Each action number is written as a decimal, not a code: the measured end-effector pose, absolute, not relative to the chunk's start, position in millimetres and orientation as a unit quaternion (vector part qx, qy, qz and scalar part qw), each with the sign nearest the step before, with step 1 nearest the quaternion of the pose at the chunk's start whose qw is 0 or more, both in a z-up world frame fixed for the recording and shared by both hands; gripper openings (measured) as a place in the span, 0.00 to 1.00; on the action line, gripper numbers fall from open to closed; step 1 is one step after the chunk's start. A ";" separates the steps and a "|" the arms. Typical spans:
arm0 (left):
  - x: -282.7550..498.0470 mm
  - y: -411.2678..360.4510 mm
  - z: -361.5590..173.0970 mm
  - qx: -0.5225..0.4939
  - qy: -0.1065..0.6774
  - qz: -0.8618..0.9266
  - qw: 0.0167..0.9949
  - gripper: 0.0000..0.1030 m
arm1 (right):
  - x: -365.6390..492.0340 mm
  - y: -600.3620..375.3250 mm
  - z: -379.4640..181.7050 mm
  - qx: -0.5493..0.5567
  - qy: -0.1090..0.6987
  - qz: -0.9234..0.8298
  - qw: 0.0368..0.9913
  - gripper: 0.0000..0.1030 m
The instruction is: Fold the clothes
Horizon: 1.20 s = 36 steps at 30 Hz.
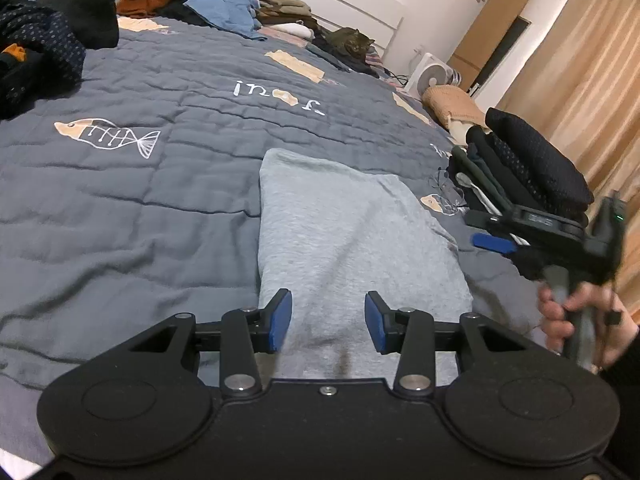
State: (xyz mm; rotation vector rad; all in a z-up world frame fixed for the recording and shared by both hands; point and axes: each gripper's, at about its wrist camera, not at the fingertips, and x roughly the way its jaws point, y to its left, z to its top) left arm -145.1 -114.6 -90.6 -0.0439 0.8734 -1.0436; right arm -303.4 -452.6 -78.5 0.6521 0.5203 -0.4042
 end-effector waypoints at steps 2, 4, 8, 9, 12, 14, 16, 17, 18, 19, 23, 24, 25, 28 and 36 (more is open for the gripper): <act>-144.0 -116.5 -91.0 -0.019 0.404 -0.483 0.777 0.39 | -293.0 -456.0 -82.7 0.305 0.263 -0.186 0.896 0.57; -142.7 -118.5 -91.7 -0.017 0.404 -0.481 0.778 0.39 | -282.4 -457.3 -85.9 0.292 0.275 -0.179 0.899 0.57; -139.9 -122.8 -94.3 -0.015 0.407 -0.480 0.777 0.39 | -264.5 -459.3 -92.6 0.272 0.303 -0.178 0.896 0.57; -139.4 -123.7 -95.1 -0.014 0.408 -0.480 0.777 0.39 | -263.3 -460.5 -97.1 0.279 0.309 -0.183 0.891 0.56; -138.4 -126.7 -96.7 -0.009 0.409 -0.479 0.776 0.39 | -264.8 -466.2 -107.8 0.315 0.315 -0.194 0.874 0.47; -138.1 -129.0 -96.9 -0.005 0.408 -0.480 0.777 0.39 | -267.5 -469.1 -108.8 0.332 0.307 -0.202 0.869 0.19; -139.6 -132.4 -96.5 0.001 0.405 -0.483 0.776 0.39 | -271.0 -473.0 -106.6 0.339 0.299 -0.222 0.864 0.05; -140.6 -133.9 -96.4 0.004 0.404 -0.485 0.776 0.39 | -272.9 -475.2 -105.7 0.343 0.294 -0.231 0.862 0.04; -141.5 -135.2 -96.5 0.005 0.403 -0.487 0.775 0.39 | -275.1 -477.5 -105.4 0.344 0.290 -0.240 0.860 0.03; -142.4 -136.4 -96.6 0.006 0.403 -0.489 0.774 0.39 | -277.4 -479.7 -105.2 0.345 0.285 -0.250 0.859 0.02; -145.7 -137.6 -94.5 0.004 0.401 -0.496 0.770 0.39 | -277.1 -484.3 -100.6 0.338 0.282 -0.249 0.863 0.05; -146.2 -137.2 -93.4 0.003 0.400 -0.497 0.770 0.39 | -275.7 -483.6 -95.3 0.329 0.287 -0.243 0.866 0.07; -146.6 -136.9 -92.4 0.001 0.399 -0.498 0.770 0.39 | -275.0 -482.0 -88.4 0.313 0.286 -0.241 0.873 0.08; -147.6 -136.8 -89.7 0.000 0.394 -0.501 0.771 0.39 | -272.8 -477.6 -69.8 0.274 0.270 -0.235 0.892 0.19; -150.9 -140.9 -89.0 0.006 0.391 -0.507 0.768 0.39 | -224.7 -478.3 -70.2 0.240 0.273 -0.162 0.917 0.45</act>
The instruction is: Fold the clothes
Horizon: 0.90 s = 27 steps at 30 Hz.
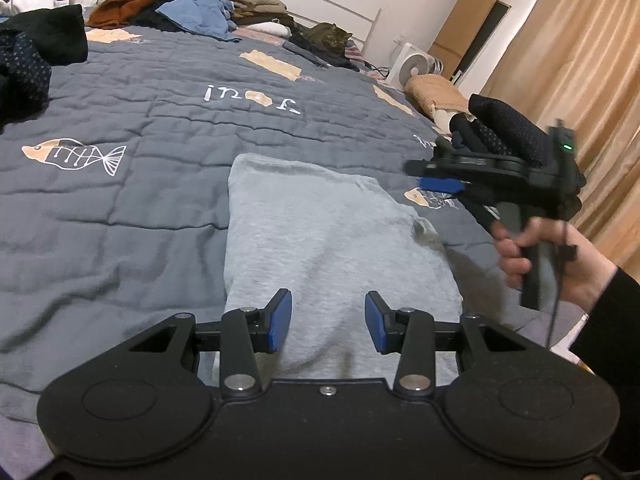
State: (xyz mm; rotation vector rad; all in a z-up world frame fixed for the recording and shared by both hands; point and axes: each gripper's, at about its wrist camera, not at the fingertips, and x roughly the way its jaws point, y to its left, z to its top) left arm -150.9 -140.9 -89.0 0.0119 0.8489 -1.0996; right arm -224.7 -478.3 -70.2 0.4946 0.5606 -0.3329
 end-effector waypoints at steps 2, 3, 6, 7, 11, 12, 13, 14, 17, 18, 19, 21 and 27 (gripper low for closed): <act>-150.9 -141.5 -90.2 0.008 0.392 -0.506 0.768 0.39 | -215.6 -479.1 -77.7 0.242 0.284 -0.162 0.914 0.45; -150.4 -141.5 -90.9 0.009 0.392 -0.505 0.769 0.39 | -211.2 -479.5 -81.5 0.244 0.289 -0.162 0.912 0.45; -146.3 -141.0 -94.4 0.011 0.397 -0.499 0.770 0.39 | -198.1 -480.7 -92.7 0.247 0.305 -0.162 0.905 0.45; -145.2 -140.6 -95.3 0.011 0.399 -0.497 0.771 0.39 | -196.5 -481.1 -97.1 0.256 0.313 -0.165 0.900 0.45; -141.5 -138.6 -97.2 0.012 0.401 -0.492 0.772 0.39 | -193.0 -481.7 -113.1 0.293 0.337 -0.170 0.878 0.16; -141.0 -137.6 -96.6 0.011 0.401 -0.492 0.773 0.39 | -192.5 -481.9 -115.3 0.303 0.337 -0.169 0.875 0.10; -140.7 -136.7 -96.0 0.009 0.401 -0.492 0.773 0.39 | -193.3 -482.0 -115.0 0.309 0.332 -0.172 0.874 0.09; -140.6 -135.8 -95.1 0.007 0.400 -0.492 0.773 0.39 | -194.2 -482.0 -114.4 0.313 0.327 -0.176 0.874 0.07; -140.3 -133.4 -92.2 0.003 0.397 -0.494 0.774 0.39 | -198.5 -484.0 -105.0 0.323 0.298 -0.190 0.878 0.02; -140.6 -132.8 -91.5 0.003 0.395 -0.494 0.774 0.39 | -200.4 -485.1 -100.2 0.318 0.284 -0.205 0.881 0.00; -140.8 -132.6 -90.9 0.003 0.395 -0.495 0.774 0.39 | -202.5 -486.5 -96.8 0.314 0.274 -0.212 0.884 0.00; -141.0 -132.6 -90.5 0.003 0.394 -0.496 0.774 0.39 | -203.8 -488.6 -94.5 0.310 0.267 -0.216 0.887 0.00; -139.5 -133.5 -91.2 0.005 0.396 -0.494 0.774 0.39 | -197.3 -486.8 -97.5 0.285 0.292 -0.198 0.891 0.07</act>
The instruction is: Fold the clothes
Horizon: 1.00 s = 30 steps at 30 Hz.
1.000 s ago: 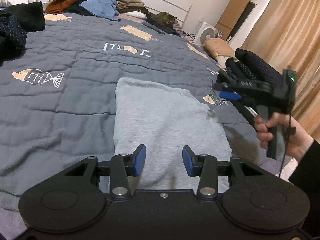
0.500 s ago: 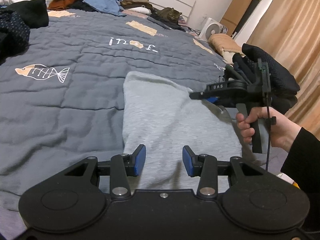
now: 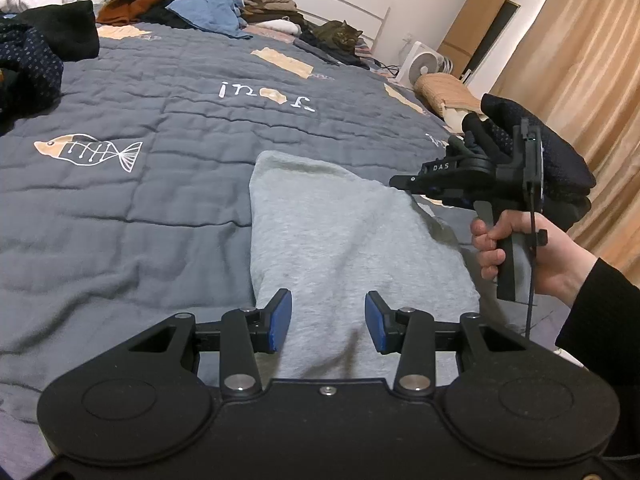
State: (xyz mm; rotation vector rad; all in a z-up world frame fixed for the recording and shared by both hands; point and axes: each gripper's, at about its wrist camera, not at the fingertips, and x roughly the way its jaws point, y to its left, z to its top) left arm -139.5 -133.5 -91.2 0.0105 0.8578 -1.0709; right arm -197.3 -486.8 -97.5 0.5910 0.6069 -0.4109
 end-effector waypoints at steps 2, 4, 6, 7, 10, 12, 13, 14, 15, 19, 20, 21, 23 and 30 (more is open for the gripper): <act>-139.0 -133.6 -91.0 0.005 0.395 -0.494 0.775 0.39 | -199.1 -489.6 -92.8 0.285 0.292 -0.199 0.891 0.10; -138.8 -134.3 -91.3 0.005 0.395 -0.494 0.775 0.39 | -204.5 -491.9 -86.4 0.281 0.284 -0.205 0.894 0.15; -138.5 -134.6 -91.3 0.004 0.395 -0.494 0.775 0.39 | -209.9 -492.8 -80.7 0.279 0.280 -0.206 0.895 0.21; -138.4 -134.8 -91.2 0.004 0.394 -0.494 0.775 0.39 | -212.6 -493.5 -77.8 0.280 0.278 -0.203 0.896 0.23; -137.7 -134.7 -91.7 0.002 0.394 -0.495 0.774 0.39 | -216.3 -488.6 -76.1 0.302 0.279 -0.142 0.901 0.32; -137.8 -134.6 -91.5 -0.003 0.394 -0.501 0.771 0.42 | -215.1 -483.2 -78.0 0.310 0.287 -0.112 0.899 0.37; -138.5 -134.4 -90.9 -0.008 0.393 -0.505 0.768 0.49 | -214.0 -481.2 -80.0 0.320 0.292 -0.099 0.896 0.38; -140.2 -134.1 -89.7 -0.009 0.388 -0.509 0.768 0.52 | -212.8 -479.1 -82.1 0.331 0.297 -0.085 0.892 0.39; -142.2 -133.9 -88.3 -0.010 0.381 -0.514 0.768 0.53 | -211.9 -477.6 -84.8 0.340 0.300 -0.076 0.888 0.39; -147.9 -136.3 -87.6 -0.001 0.375 -0.528 0.762 0.53 | -209.9 -479.5 -98.9 0.333 0.337 -0.107 0.874 0.40; -148.6 -136.9 -88.8 0.003 0.377 -0.526 0.763 0.53 | -209.8 -481.5 -102.8 0.327 0.349 -0.122 0.870 0.40; -148.5 -136.8 -90.0 0.006 0.378 -0.523 0.764 0.53 | -212.5 -485.2 -105.1 0.324 0.350 -0.129 0.869 0.40; -147.2 -136.1 -91.8 0.009 0.380 -0.517 0.767 0.53 | -219.7 -491.7 -107.8 0.325 0.345 -0.139 0.870 0.40; -146.8 -133.1 -90.0 0.008 0.376 -0.517 0.769 0.53 | -257.0 -494.4 -84.5 0.348 0.293 -0.178 0.873 0.41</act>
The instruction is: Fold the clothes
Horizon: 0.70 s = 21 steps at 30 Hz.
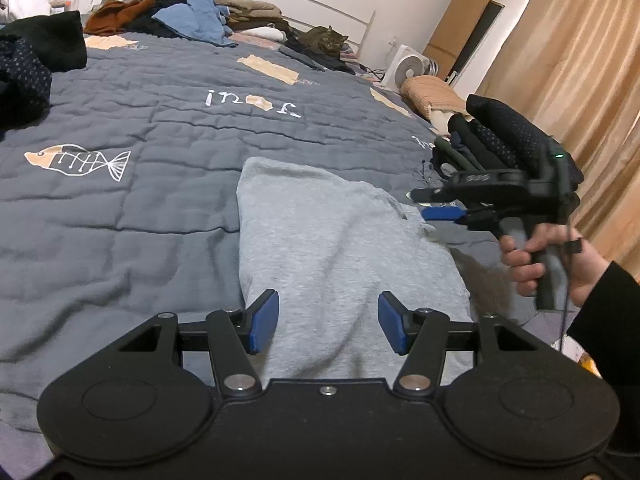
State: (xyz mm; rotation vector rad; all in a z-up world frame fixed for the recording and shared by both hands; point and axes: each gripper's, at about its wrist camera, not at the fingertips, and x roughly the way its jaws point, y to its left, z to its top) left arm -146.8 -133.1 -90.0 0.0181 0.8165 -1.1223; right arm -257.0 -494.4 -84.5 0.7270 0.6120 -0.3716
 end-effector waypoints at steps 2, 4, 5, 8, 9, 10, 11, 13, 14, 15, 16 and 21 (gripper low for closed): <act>-150.7 -133.7 -88.9 0.012 0.372 -0.520 0.768 0.53 | -266.7 -485.3 -73.1 0.339 0.282 -0.183 0.879 0.41; -156.9 -135.1 -87.8 0.020 0.364 -0.527 0.767 0.53 | -277.3 -475.9 -66.5 0.335 0.275 -0.183 0.882 0.42; -161.1 -136.4 -87.3 0.026 0.358 -0.531 0.767 0.53 | -284.4 -471.0 -64.5 0.336 0.270 -0.183 0.883 0.42; -177.7 -142.3 -86.8 0.056 0.333 -0.546 0.767 0.53 | -307.0 -456.9 -62.6 0.342 0.260 -0.187 0.883 0.43; -184.0 -144.6 -86.9 0.067 0.323 -0.551 0.767 0.53 | -316.7 -452.5 -63.0 0.346 0.258 -0.190 0.882 0.43; -192.5 -147.9 -87.8 0.083 0.312 -0.558 0.765 0.53 | -326.4 -448.1 -63.5 0.351 0.255 -0.193 0.880 0.43; -201.0 -151.5 -89.2 0.099 0.302 -0.565 0.761 0.53 | -335.3 -445.2 -65.3 0.356 0.252 -0.197 0.878 0.43; -220.5 -159.0 -93.4 0.137 0.274 -0.576 0.758 0.53 | -352.8 -439.3 -68.6 0.365 0.246 -0.207 0.874 0.44; -231.8 -162.0 -96.5 0.162 0.253 -0.581 0.756 0.53 | -360.9 -436.3 -69.7 0.368 0.243 -0.213 0.872 0.45; -243.3 -165.0 -99.7 0.187 0.231 -0.586 0.754 0.53 | -369.0 -433.2 -70.9 0.370 0.241 -0.220 0.870 0.45; -254.9 -167.9 -102.9 0.213 0.208 -0.591 0.750 0.53 | -376.4 -430.4 -71.9 0.373 0.239 -0.222 0.869 0.45; -307.4 -179.2 -128.8 0.343 0.103 -0.604 0.712 0.53 | -406.9 -415.7 -79.4 0.382 0.235 -0.232 0.863 0.47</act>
